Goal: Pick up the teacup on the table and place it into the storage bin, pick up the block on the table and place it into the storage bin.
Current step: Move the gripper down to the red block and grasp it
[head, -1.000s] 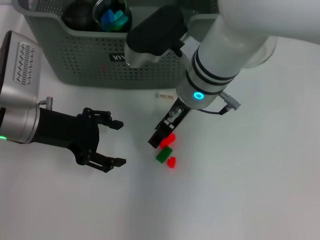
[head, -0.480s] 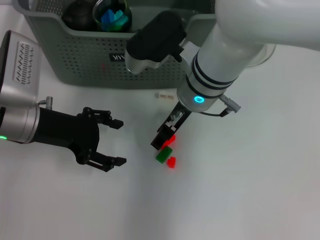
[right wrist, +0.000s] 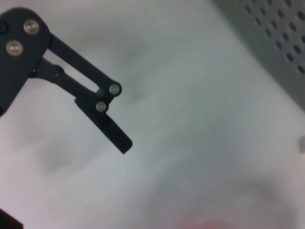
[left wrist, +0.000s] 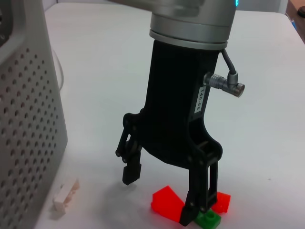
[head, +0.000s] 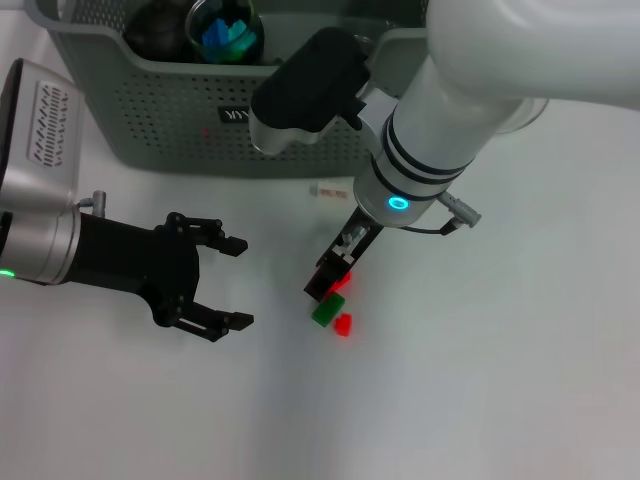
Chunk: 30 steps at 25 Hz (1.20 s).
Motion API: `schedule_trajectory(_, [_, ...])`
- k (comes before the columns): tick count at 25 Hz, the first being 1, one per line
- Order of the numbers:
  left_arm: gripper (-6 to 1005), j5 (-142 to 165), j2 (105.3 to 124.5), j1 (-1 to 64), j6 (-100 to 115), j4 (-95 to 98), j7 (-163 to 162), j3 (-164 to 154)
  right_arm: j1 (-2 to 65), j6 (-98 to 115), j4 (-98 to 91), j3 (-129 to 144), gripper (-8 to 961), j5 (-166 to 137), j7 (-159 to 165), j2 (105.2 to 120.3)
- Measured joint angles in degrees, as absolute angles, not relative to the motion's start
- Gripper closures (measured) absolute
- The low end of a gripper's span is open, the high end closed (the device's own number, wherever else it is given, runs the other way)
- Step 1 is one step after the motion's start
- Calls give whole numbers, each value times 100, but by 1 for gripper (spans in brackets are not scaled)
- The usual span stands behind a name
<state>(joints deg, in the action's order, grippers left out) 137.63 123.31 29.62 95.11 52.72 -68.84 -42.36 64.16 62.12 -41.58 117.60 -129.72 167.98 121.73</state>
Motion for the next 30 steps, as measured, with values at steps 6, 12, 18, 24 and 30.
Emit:
schedule_trajectory(6, [113, 13763, 12331, 2970, 9513, 5265, -6884, -4229, 6425, 6257, -4158, 11769, 41, -12965, 16796, 12173])
schedule_trajectory(12, [113, 13763, 12331, 2971, 9502, 5265, -6894, -4227, 6445, 6264, -4161, 11769, 185, -12963, 16796, 12173])
schedule_trajectory(18, [114, 13764, 12331, 2965, 9491, 5264, -6895, -4227, 6460, 6267, -4165, 11769, 284, -12963, 16795, 12173])
schedule_trajectory(24, [114, 13764, 12331, 2971, 9491, 5256, -6890, -4227, 6460, 6265, -4166, 11778, 294, -12948, 16755, 12173])
schedule_trajectory(30, [114, 13764, 12331, 2971, 9492, 5255, -6888, -4228, 6456, 6220, -4102, 11795, 338, -12882, 16733, 12173])
